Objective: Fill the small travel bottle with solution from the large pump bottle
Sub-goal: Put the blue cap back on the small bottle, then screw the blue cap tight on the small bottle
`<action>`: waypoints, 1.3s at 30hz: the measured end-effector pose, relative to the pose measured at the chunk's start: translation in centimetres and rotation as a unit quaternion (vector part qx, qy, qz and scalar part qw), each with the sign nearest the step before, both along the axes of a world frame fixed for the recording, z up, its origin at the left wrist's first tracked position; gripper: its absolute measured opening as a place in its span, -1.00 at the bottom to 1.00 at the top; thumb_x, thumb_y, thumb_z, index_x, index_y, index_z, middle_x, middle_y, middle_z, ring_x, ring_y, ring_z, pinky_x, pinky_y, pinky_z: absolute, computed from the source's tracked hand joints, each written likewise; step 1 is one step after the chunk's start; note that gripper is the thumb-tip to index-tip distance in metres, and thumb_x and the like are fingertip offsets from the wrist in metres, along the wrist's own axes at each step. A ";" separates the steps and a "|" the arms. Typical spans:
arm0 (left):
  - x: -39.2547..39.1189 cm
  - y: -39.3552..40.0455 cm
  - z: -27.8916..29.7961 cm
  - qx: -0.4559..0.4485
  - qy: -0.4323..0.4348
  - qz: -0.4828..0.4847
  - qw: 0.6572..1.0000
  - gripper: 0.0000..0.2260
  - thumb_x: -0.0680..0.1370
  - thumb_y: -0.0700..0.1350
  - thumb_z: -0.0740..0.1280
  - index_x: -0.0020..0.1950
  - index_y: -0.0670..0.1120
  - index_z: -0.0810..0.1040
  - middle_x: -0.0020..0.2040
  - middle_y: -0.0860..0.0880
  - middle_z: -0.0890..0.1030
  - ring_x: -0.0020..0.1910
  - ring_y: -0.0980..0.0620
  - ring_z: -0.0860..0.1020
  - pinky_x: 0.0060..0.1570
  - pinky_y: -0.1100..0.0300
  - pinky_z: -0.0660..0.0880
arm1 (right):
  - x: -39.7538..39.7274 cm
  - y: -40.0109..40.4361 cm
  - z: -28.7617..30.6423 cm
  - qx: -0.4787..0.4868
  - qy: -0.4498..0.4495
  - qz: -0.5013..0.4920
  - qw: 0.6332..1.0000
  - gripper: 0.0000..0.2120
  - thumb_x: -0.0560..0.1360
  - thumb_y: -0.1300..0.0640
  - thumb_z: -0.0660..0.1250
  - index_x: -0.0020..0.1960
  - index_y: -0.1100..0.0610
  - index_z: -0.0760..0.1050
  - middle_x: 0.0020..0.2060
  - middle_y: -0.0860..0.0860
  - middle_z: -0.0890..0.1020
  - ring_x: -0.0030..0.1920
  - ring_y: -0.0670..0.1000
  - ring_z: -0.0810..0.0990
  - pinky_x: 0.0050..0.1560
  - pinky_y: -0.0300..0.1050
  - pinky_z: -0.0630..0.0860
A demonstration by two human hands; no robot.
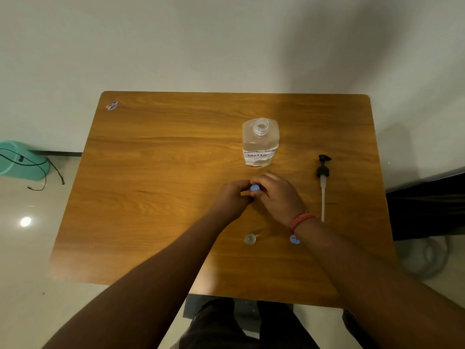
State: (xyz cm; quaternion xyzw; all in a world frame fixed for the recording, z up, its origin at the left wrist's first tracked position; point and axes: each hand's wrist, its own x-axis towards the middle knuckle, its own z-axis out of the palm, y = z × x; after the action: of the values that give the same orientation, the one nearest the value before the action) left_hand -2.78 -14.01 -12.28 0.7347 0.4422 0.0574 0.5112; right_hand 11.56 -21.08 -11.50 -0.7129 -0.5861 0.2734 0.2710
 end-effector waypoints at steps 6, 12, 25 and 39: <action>-0.2 -0.2 -0.3 -0.020 -0.007 0.007 1.000 -0.64 0.56 -0.26 0.41 0.36 -0.09 0.59 0.27 -0.05 0.66 0.27 0.04 0.58 0.16 0.24 0.46 | -0.3 0.0 -0.3 -0.002 0.006 0.002 1.000 -0.75 0.52 0.11 0.37 0.18 0.12 0.56 0.07 0.00 0.60 0.07 -0.04 0.52 0.07 -0.17 0.46; -0.5 -0.1 -0.4 -0.064 -0.001 0.019 0.998 -0.47 0.55 -0.26 0.45 0.50 -0.10 0.45 0.45 -0.08 0.51 0.44 0.01 0.45 0.31 0.25 0.42 | 1.0 -1.7 -0.5 0.005 0.020 -0.057 0.998 -0.73 0.56 0.15 0.32 0.25 0.12 0.51 0.13 0.03 0.58 0.11 -0.01 0.56 0.08 -0.07 0.55; -9.6 -6.5 -0.5 -0.116 0.010 -0.016 0.993 -0.49 0.61 -0.20 0.39 0.55 -0.01 0.37 0.48 0.04 0.40 0.48 0.05 0.37 0.46 0.18 0.34 | 3.0 -12.1 -3.5 -0.124 -0.088 0.017 0.988 -0.67 0.54 0.00 0.35 0.24 0.13 0.54 0.14 0.06 0.56 0.16 0.07 0.50 0.07 -0.06 0.46; -7.6 -8.6 -1.7 -0.042 -0.017 -0.034 0.998 -0.55 0.57 -0.21 0.45 0.44 0.01 0.51 0.38 0.06 0.54 0.36 0.13 0.49 0.40 0.17 0.45 | 2.3 -13.6 -6.1 -0.098 -0.152 0.056 0.982 -0.85 0.40 0.25 0.49 -0.06 0.20 0.59 -0.09 0.13 0.59 -0.05 0.15 0.56 -0.11 0.03 0.53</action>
State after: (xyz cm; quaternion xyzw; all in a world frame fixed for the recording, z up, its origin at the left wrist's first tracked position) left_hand -10.42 -22.61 -13.95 0.7263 0.4099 0.0337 0.5508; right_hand 13.84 -34.65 -17.56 -0.7355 -0.6297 0.2327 0.0919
